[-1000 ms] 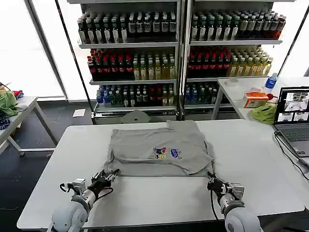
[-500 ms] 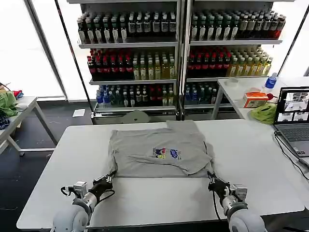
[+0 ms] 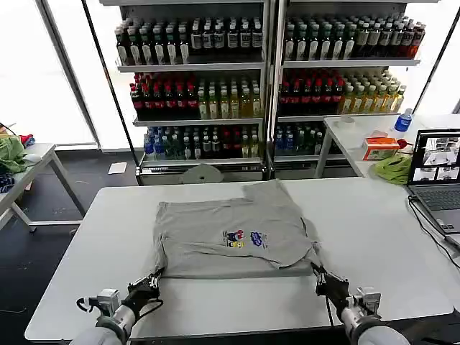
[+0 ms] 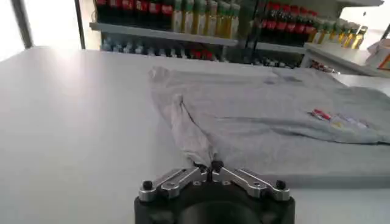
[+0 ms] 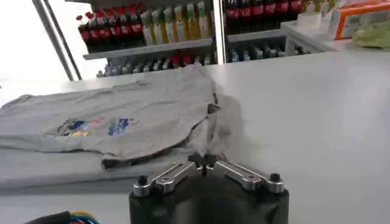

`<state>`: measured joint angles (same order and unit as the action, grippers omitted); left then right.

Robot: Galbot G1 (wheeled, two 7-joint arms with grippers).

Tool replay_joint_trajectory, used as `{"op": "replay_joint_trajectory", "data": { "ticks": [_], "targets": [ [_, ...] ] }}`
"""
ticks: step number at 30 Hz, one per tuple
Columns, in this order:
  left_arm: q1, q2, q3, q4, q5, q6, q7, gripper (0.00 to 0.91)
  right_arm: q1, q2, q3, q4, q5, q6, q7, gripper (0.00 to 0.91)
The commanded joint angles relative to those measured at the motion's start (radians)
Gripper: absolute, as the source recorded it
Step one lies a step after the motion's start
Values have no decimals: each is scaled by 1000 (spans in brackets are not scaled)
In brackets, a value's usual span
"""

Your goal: Fold and organize the clothes.

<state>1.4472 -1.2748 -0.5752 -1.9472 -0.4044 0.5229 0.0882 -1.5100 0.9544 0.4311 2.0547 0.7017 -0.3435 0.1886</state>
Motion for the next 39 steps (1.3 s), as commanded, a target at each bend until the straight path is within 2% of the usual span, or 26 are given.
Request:
{"op": "replay_joint_trajectory", "data": {
  "ticks": [1,5,12,18,19,20,21,22,30,36,39],
  "targets": [
    [212,-55,-80,-188,69,13,2,20,-194,-45,34,83,1,36,-14,0],
    [283,-71,-118,-239,68,11,-2,20,-255,-57,39,116,-11,45,-4,0],
    [480,-98,-175,-326,73,2,-10,20,-432,-72,108,209,-18,67,8,0],
    [504,-107,-205,-338,60,-4,-10,20,-459,-82,94,197,-41,78,-2,0],
    [504,-107,-205,-334,60,-4,-8,20,-455,-80,92,193,-56,78,-8,282],
    [504,-105,-204,-332,61,-6,-6,40,-453,-81,93,194,-60,76,-12,907],
    [503,-102,-203,-331,61,-7,-4,111,-448,-83,95,198,-63,69,-11,907],
    [499,-98,-203,-331,61,-5,-5,907,-445,-82,95,201,-63,65,-11,907],
    [445,-68,-229,-365,17,44,-18,907,-390,-69,128,243,-32,68,-21,907],
    [431,-27,-258,-393,-14,54,-25,907,-341,-67,165,274,-33,46,-64,907],
    [405,0,-276,-389,-21,54,-28,907,-240,-74,184,255,-13,37,-94,907]
  ]
}}
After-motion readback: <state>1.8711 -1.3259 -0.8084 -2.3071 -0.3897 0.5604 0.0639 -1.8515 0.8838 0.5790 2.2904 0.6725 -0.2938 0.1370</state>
